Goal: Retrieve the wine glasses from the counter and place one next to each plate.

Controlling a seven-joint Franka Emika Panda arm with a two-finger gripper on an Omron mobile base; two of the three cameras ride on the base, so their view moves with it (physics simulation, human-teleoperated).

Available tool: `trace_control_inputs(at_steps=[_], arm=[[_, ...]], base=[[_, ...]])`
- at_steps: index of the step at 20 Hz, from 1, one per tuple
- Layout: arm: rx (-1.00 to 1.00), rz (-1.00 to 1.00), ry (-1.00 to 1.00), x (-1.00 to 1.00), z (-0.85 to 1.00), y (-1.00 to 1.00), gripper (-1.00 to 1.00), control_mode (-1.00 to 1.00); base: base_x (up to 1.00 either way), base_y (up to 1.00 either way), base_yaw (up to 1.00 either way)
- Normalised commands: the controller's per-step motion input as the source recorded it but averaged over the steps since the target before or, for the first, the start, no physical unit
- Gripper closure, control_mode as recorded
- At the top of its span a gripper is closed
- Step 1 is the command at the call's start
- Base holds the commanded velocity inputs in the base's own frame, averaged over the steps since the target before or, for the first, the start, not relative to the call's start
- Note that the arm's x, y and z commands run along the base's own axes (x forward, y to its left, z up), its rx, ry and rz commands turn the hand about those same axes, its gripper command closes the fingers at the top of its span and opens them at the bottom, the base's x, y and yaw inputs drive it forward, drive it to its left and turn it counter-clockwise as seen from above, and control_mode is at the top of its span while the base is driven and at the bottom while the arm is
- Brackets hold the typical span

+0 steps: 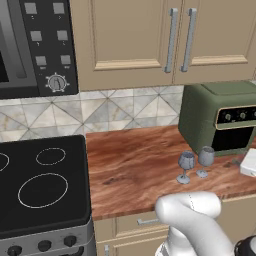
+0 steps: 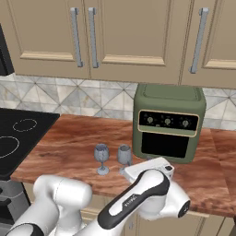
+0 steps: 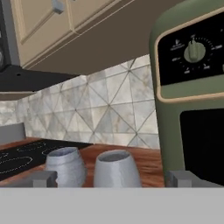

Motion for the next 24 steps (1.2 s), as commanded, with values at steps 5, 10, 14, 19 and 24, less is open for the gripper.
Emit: trace_control_inputs(at_steps=[5, 10, 14, 19, 24], arm=[[0.0, 0.0, -0.01, 0.2, -0.17, 0.02, -1.0, -1.0], [0.0, 0.0, 0.01, 0.19, -0.05, 0.01, -1.0, -1.0], [0.0, 0.0, 0.02, 0.18, -0.05, 0.0, -1.0, -1.0], [-0.05, 0.03, 0.05, 0.16, -0.13, 0.01, -1.0, -1.0], [-0.08, 0.03, 0.1, 0.17, -0.21, 0.01, -1.0, -1.0]], base=[[0.0, 0.0, 0.0], [0.0, 0.0, 0.0], [0.0, 0.0, 0.0], [0.0, 0.0, 0.0], [0.0, 0.0, 0.0]])
